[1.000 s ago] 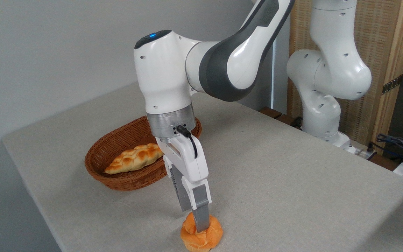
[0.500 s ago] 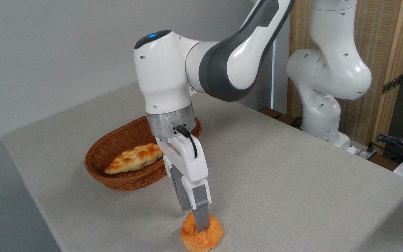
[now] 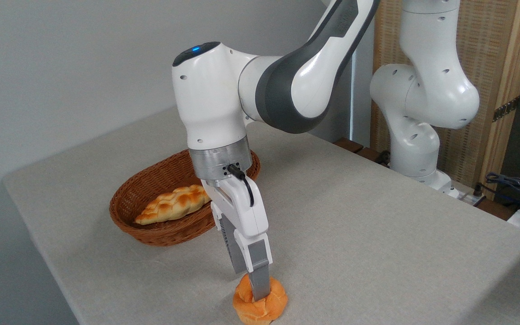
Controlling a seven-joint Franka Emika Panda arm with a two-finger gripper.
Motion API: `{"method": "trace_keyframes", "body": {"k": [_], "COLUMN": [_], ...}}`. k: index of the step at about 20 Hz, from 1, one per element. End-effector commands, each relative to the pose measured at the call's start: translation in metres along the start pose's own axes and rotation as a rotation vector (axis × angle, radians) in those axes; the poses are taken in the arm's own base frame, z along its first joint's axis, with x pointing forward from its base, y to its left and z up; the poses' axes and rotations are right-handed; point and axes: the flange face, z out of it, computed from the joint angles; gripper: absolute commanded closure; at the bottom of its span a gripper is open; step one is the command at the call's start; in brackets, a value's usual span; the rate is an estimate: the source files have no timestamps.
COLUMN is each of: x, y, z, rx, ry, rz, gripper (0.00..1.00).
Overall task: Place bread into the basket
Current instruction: 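Close the gripper fingers around the orange bun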
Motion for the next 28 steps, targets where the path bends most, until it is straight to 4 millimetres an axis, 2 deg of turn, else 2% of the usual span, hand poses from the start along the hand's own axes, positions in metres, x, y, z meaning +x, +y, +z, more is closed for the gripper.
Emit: {"method": "trace_keyframes", "body": {"k": [1,4,10,12,24,27,28], "x": [0.002,0.004,0.004,0.006,0.008,0.01,0.01], "y": [-0.001,0.0,0.0,0.001,0.003,0.002,-0.003], "z": [-0.003,-0.003,-0.008,-0.01,-0.015,-0.025,-0.039], "rx": [0.024,0.024,0.023,0.011,0.004,-0.006,-0.016], "ry": [0.003,0.003,0.014,0.031,0.049,0.043,0.03], "rz": [0.025,0.03,0.02,0.006,-0.004,-0.009,-0.013], "gripper": [0.49,0.53,0.56,0.63,0.64,0.64,0.64]}}
